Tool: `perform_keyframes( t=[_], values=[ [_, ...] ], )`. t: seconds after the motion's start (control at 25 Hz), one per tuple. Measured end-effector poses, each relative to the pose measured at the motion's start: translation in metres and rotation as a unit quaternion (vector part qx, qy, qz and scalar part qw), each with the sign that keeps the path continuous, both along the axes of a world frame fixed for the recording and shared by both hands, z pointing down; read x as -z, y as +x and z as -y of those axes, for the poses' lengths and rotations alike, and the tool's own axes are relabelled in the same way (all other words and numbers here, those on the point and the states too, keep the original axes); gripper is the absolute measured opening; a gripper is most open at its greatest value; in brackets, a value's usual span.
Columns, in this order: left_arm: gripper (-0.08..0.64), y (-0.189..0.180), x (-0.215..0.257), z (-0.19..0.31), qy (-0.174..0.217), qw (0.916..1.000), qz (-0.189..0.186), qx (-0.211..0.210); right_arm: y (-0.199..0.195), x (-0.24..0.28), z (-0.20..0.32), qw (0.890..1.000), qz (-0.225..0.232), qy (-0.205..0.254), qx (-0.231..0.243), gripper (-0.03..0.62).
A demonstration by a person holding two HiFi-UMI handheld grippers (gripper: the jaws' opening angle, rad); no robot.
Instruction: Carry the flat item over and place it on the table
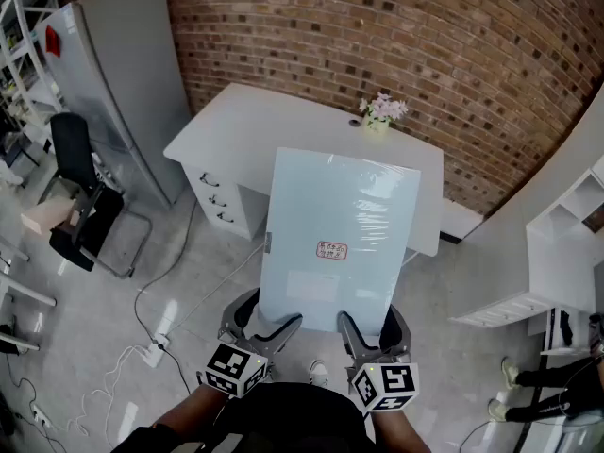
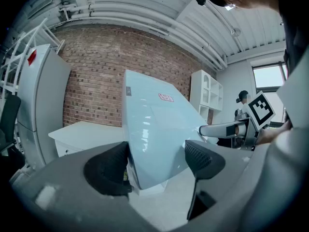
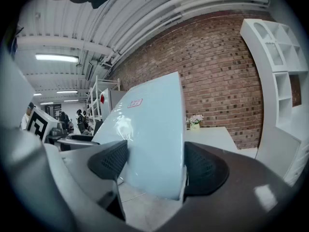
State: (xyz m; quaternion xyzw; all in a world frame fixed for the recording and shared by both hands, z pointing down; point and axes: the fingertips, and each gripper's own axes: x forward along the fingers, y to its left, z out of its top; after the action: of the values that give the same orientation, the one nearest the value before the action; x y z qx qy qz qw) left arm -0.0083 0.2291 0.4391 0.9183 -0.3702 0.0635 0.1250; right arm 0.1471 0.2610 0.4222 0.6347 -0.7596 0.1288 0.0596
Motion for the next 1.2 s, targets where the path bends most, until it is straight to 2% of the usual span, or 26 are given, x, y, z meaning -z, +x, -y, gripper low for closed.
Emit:
perform_keyframes(
  t=[0.32,0.64,1.2],
  values=[
    [0.383,-0.003,-0.002,0.004,0.001,1.0,0.0,0.001,-0.002,-0.002,0.005,1.0,-0.001,-0.002,0.002,0.373],
    [0.385,-0.019,-0.004,0.01,-0.005,0.9998,-0.018,0.006,-0.017,-0.002,0.012,1.0,0.008,-0.007,0.006,0.376],
    [0.385,-0.081,-0.005,0.032,0.001,0.9995,-0.031,0.008,-0.078,-0.003,0.036,1.0,0.013,-0.016,0.004,0.377]
  ],
)
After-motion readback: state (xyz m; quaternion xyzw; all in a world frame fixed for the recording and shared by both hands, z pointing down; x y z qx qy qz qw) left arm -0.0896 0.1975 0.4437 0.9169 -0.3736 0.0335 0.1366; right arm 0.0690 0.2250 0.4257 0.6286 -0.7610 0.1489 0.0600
